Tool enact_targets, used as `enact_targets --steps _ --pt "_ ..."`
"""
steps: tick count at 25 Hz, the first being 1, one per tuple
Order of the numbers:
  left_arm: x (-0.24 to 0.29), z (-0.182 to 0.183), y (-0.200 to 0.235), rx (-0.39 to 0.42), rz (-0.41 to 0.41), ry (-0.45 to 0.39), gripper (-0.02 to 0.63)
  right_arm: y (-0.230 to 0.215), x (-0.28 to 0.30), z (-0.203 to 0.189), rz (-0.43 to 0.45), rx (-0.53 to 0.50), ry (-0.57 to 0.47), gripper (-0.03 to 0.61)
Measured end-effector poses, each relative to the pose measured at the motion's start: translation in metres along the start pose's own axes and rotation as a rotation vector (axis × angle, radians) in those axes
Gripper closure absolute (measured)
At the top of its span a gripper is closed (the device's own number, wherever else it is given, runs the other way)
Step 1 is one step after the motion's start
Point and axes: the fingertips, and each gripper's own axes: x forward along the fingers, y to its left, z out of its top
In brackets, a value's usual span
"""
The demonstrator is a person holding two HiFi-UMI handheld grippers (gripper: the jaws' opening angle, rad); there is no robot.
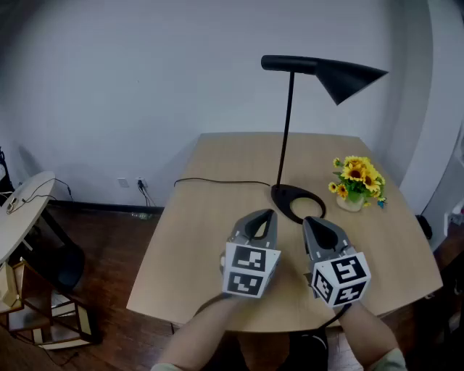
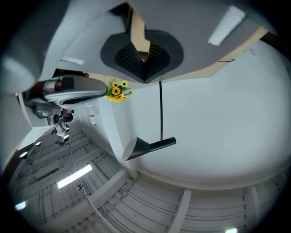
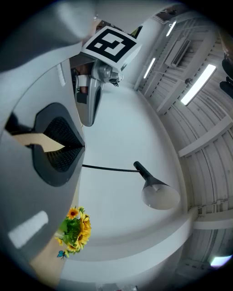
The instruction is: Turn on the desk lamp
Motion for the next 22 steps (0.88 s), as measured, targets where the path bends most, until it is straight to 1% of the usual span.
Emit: enact_targets --steps 4,8,12,17,20,22 --pt "0.029 -0.022 0.014 -0.023 0.044 0.039 0.615 -0.016 0.026 -0.004 -0.011 0.022 0.008 0.578" --pt "0.052 -0.032 0.023 -0.012 0.057 0.068 0.615 -0.027 0.05 -0.014 -0.022 0.028 0.03 0.578" --pt "0.072 -0.042 0.031 -0.014 0.06 0.087 0.615 -0.034 0.072 -0.024 -0.023 0.022 0.053 0.578" --pt "0.089 -0.063 0.04 -0.03 0.066 0.14 0.615 -0.042 0.098 -0.045 -0.02 0.035 0.092 0.578" --pt "0.097 -0.074 0.038 -0.03 0.057 0.167 0.615 -0.044 0.108 -0.06 -0.021 0.026 0.119 0.578" --pt "0.103 -0.079 0.036 -0.047 0.042 0.182 0.615 -0.046 0.112 -0.066 -0.024 0.017 0.133 0.578"
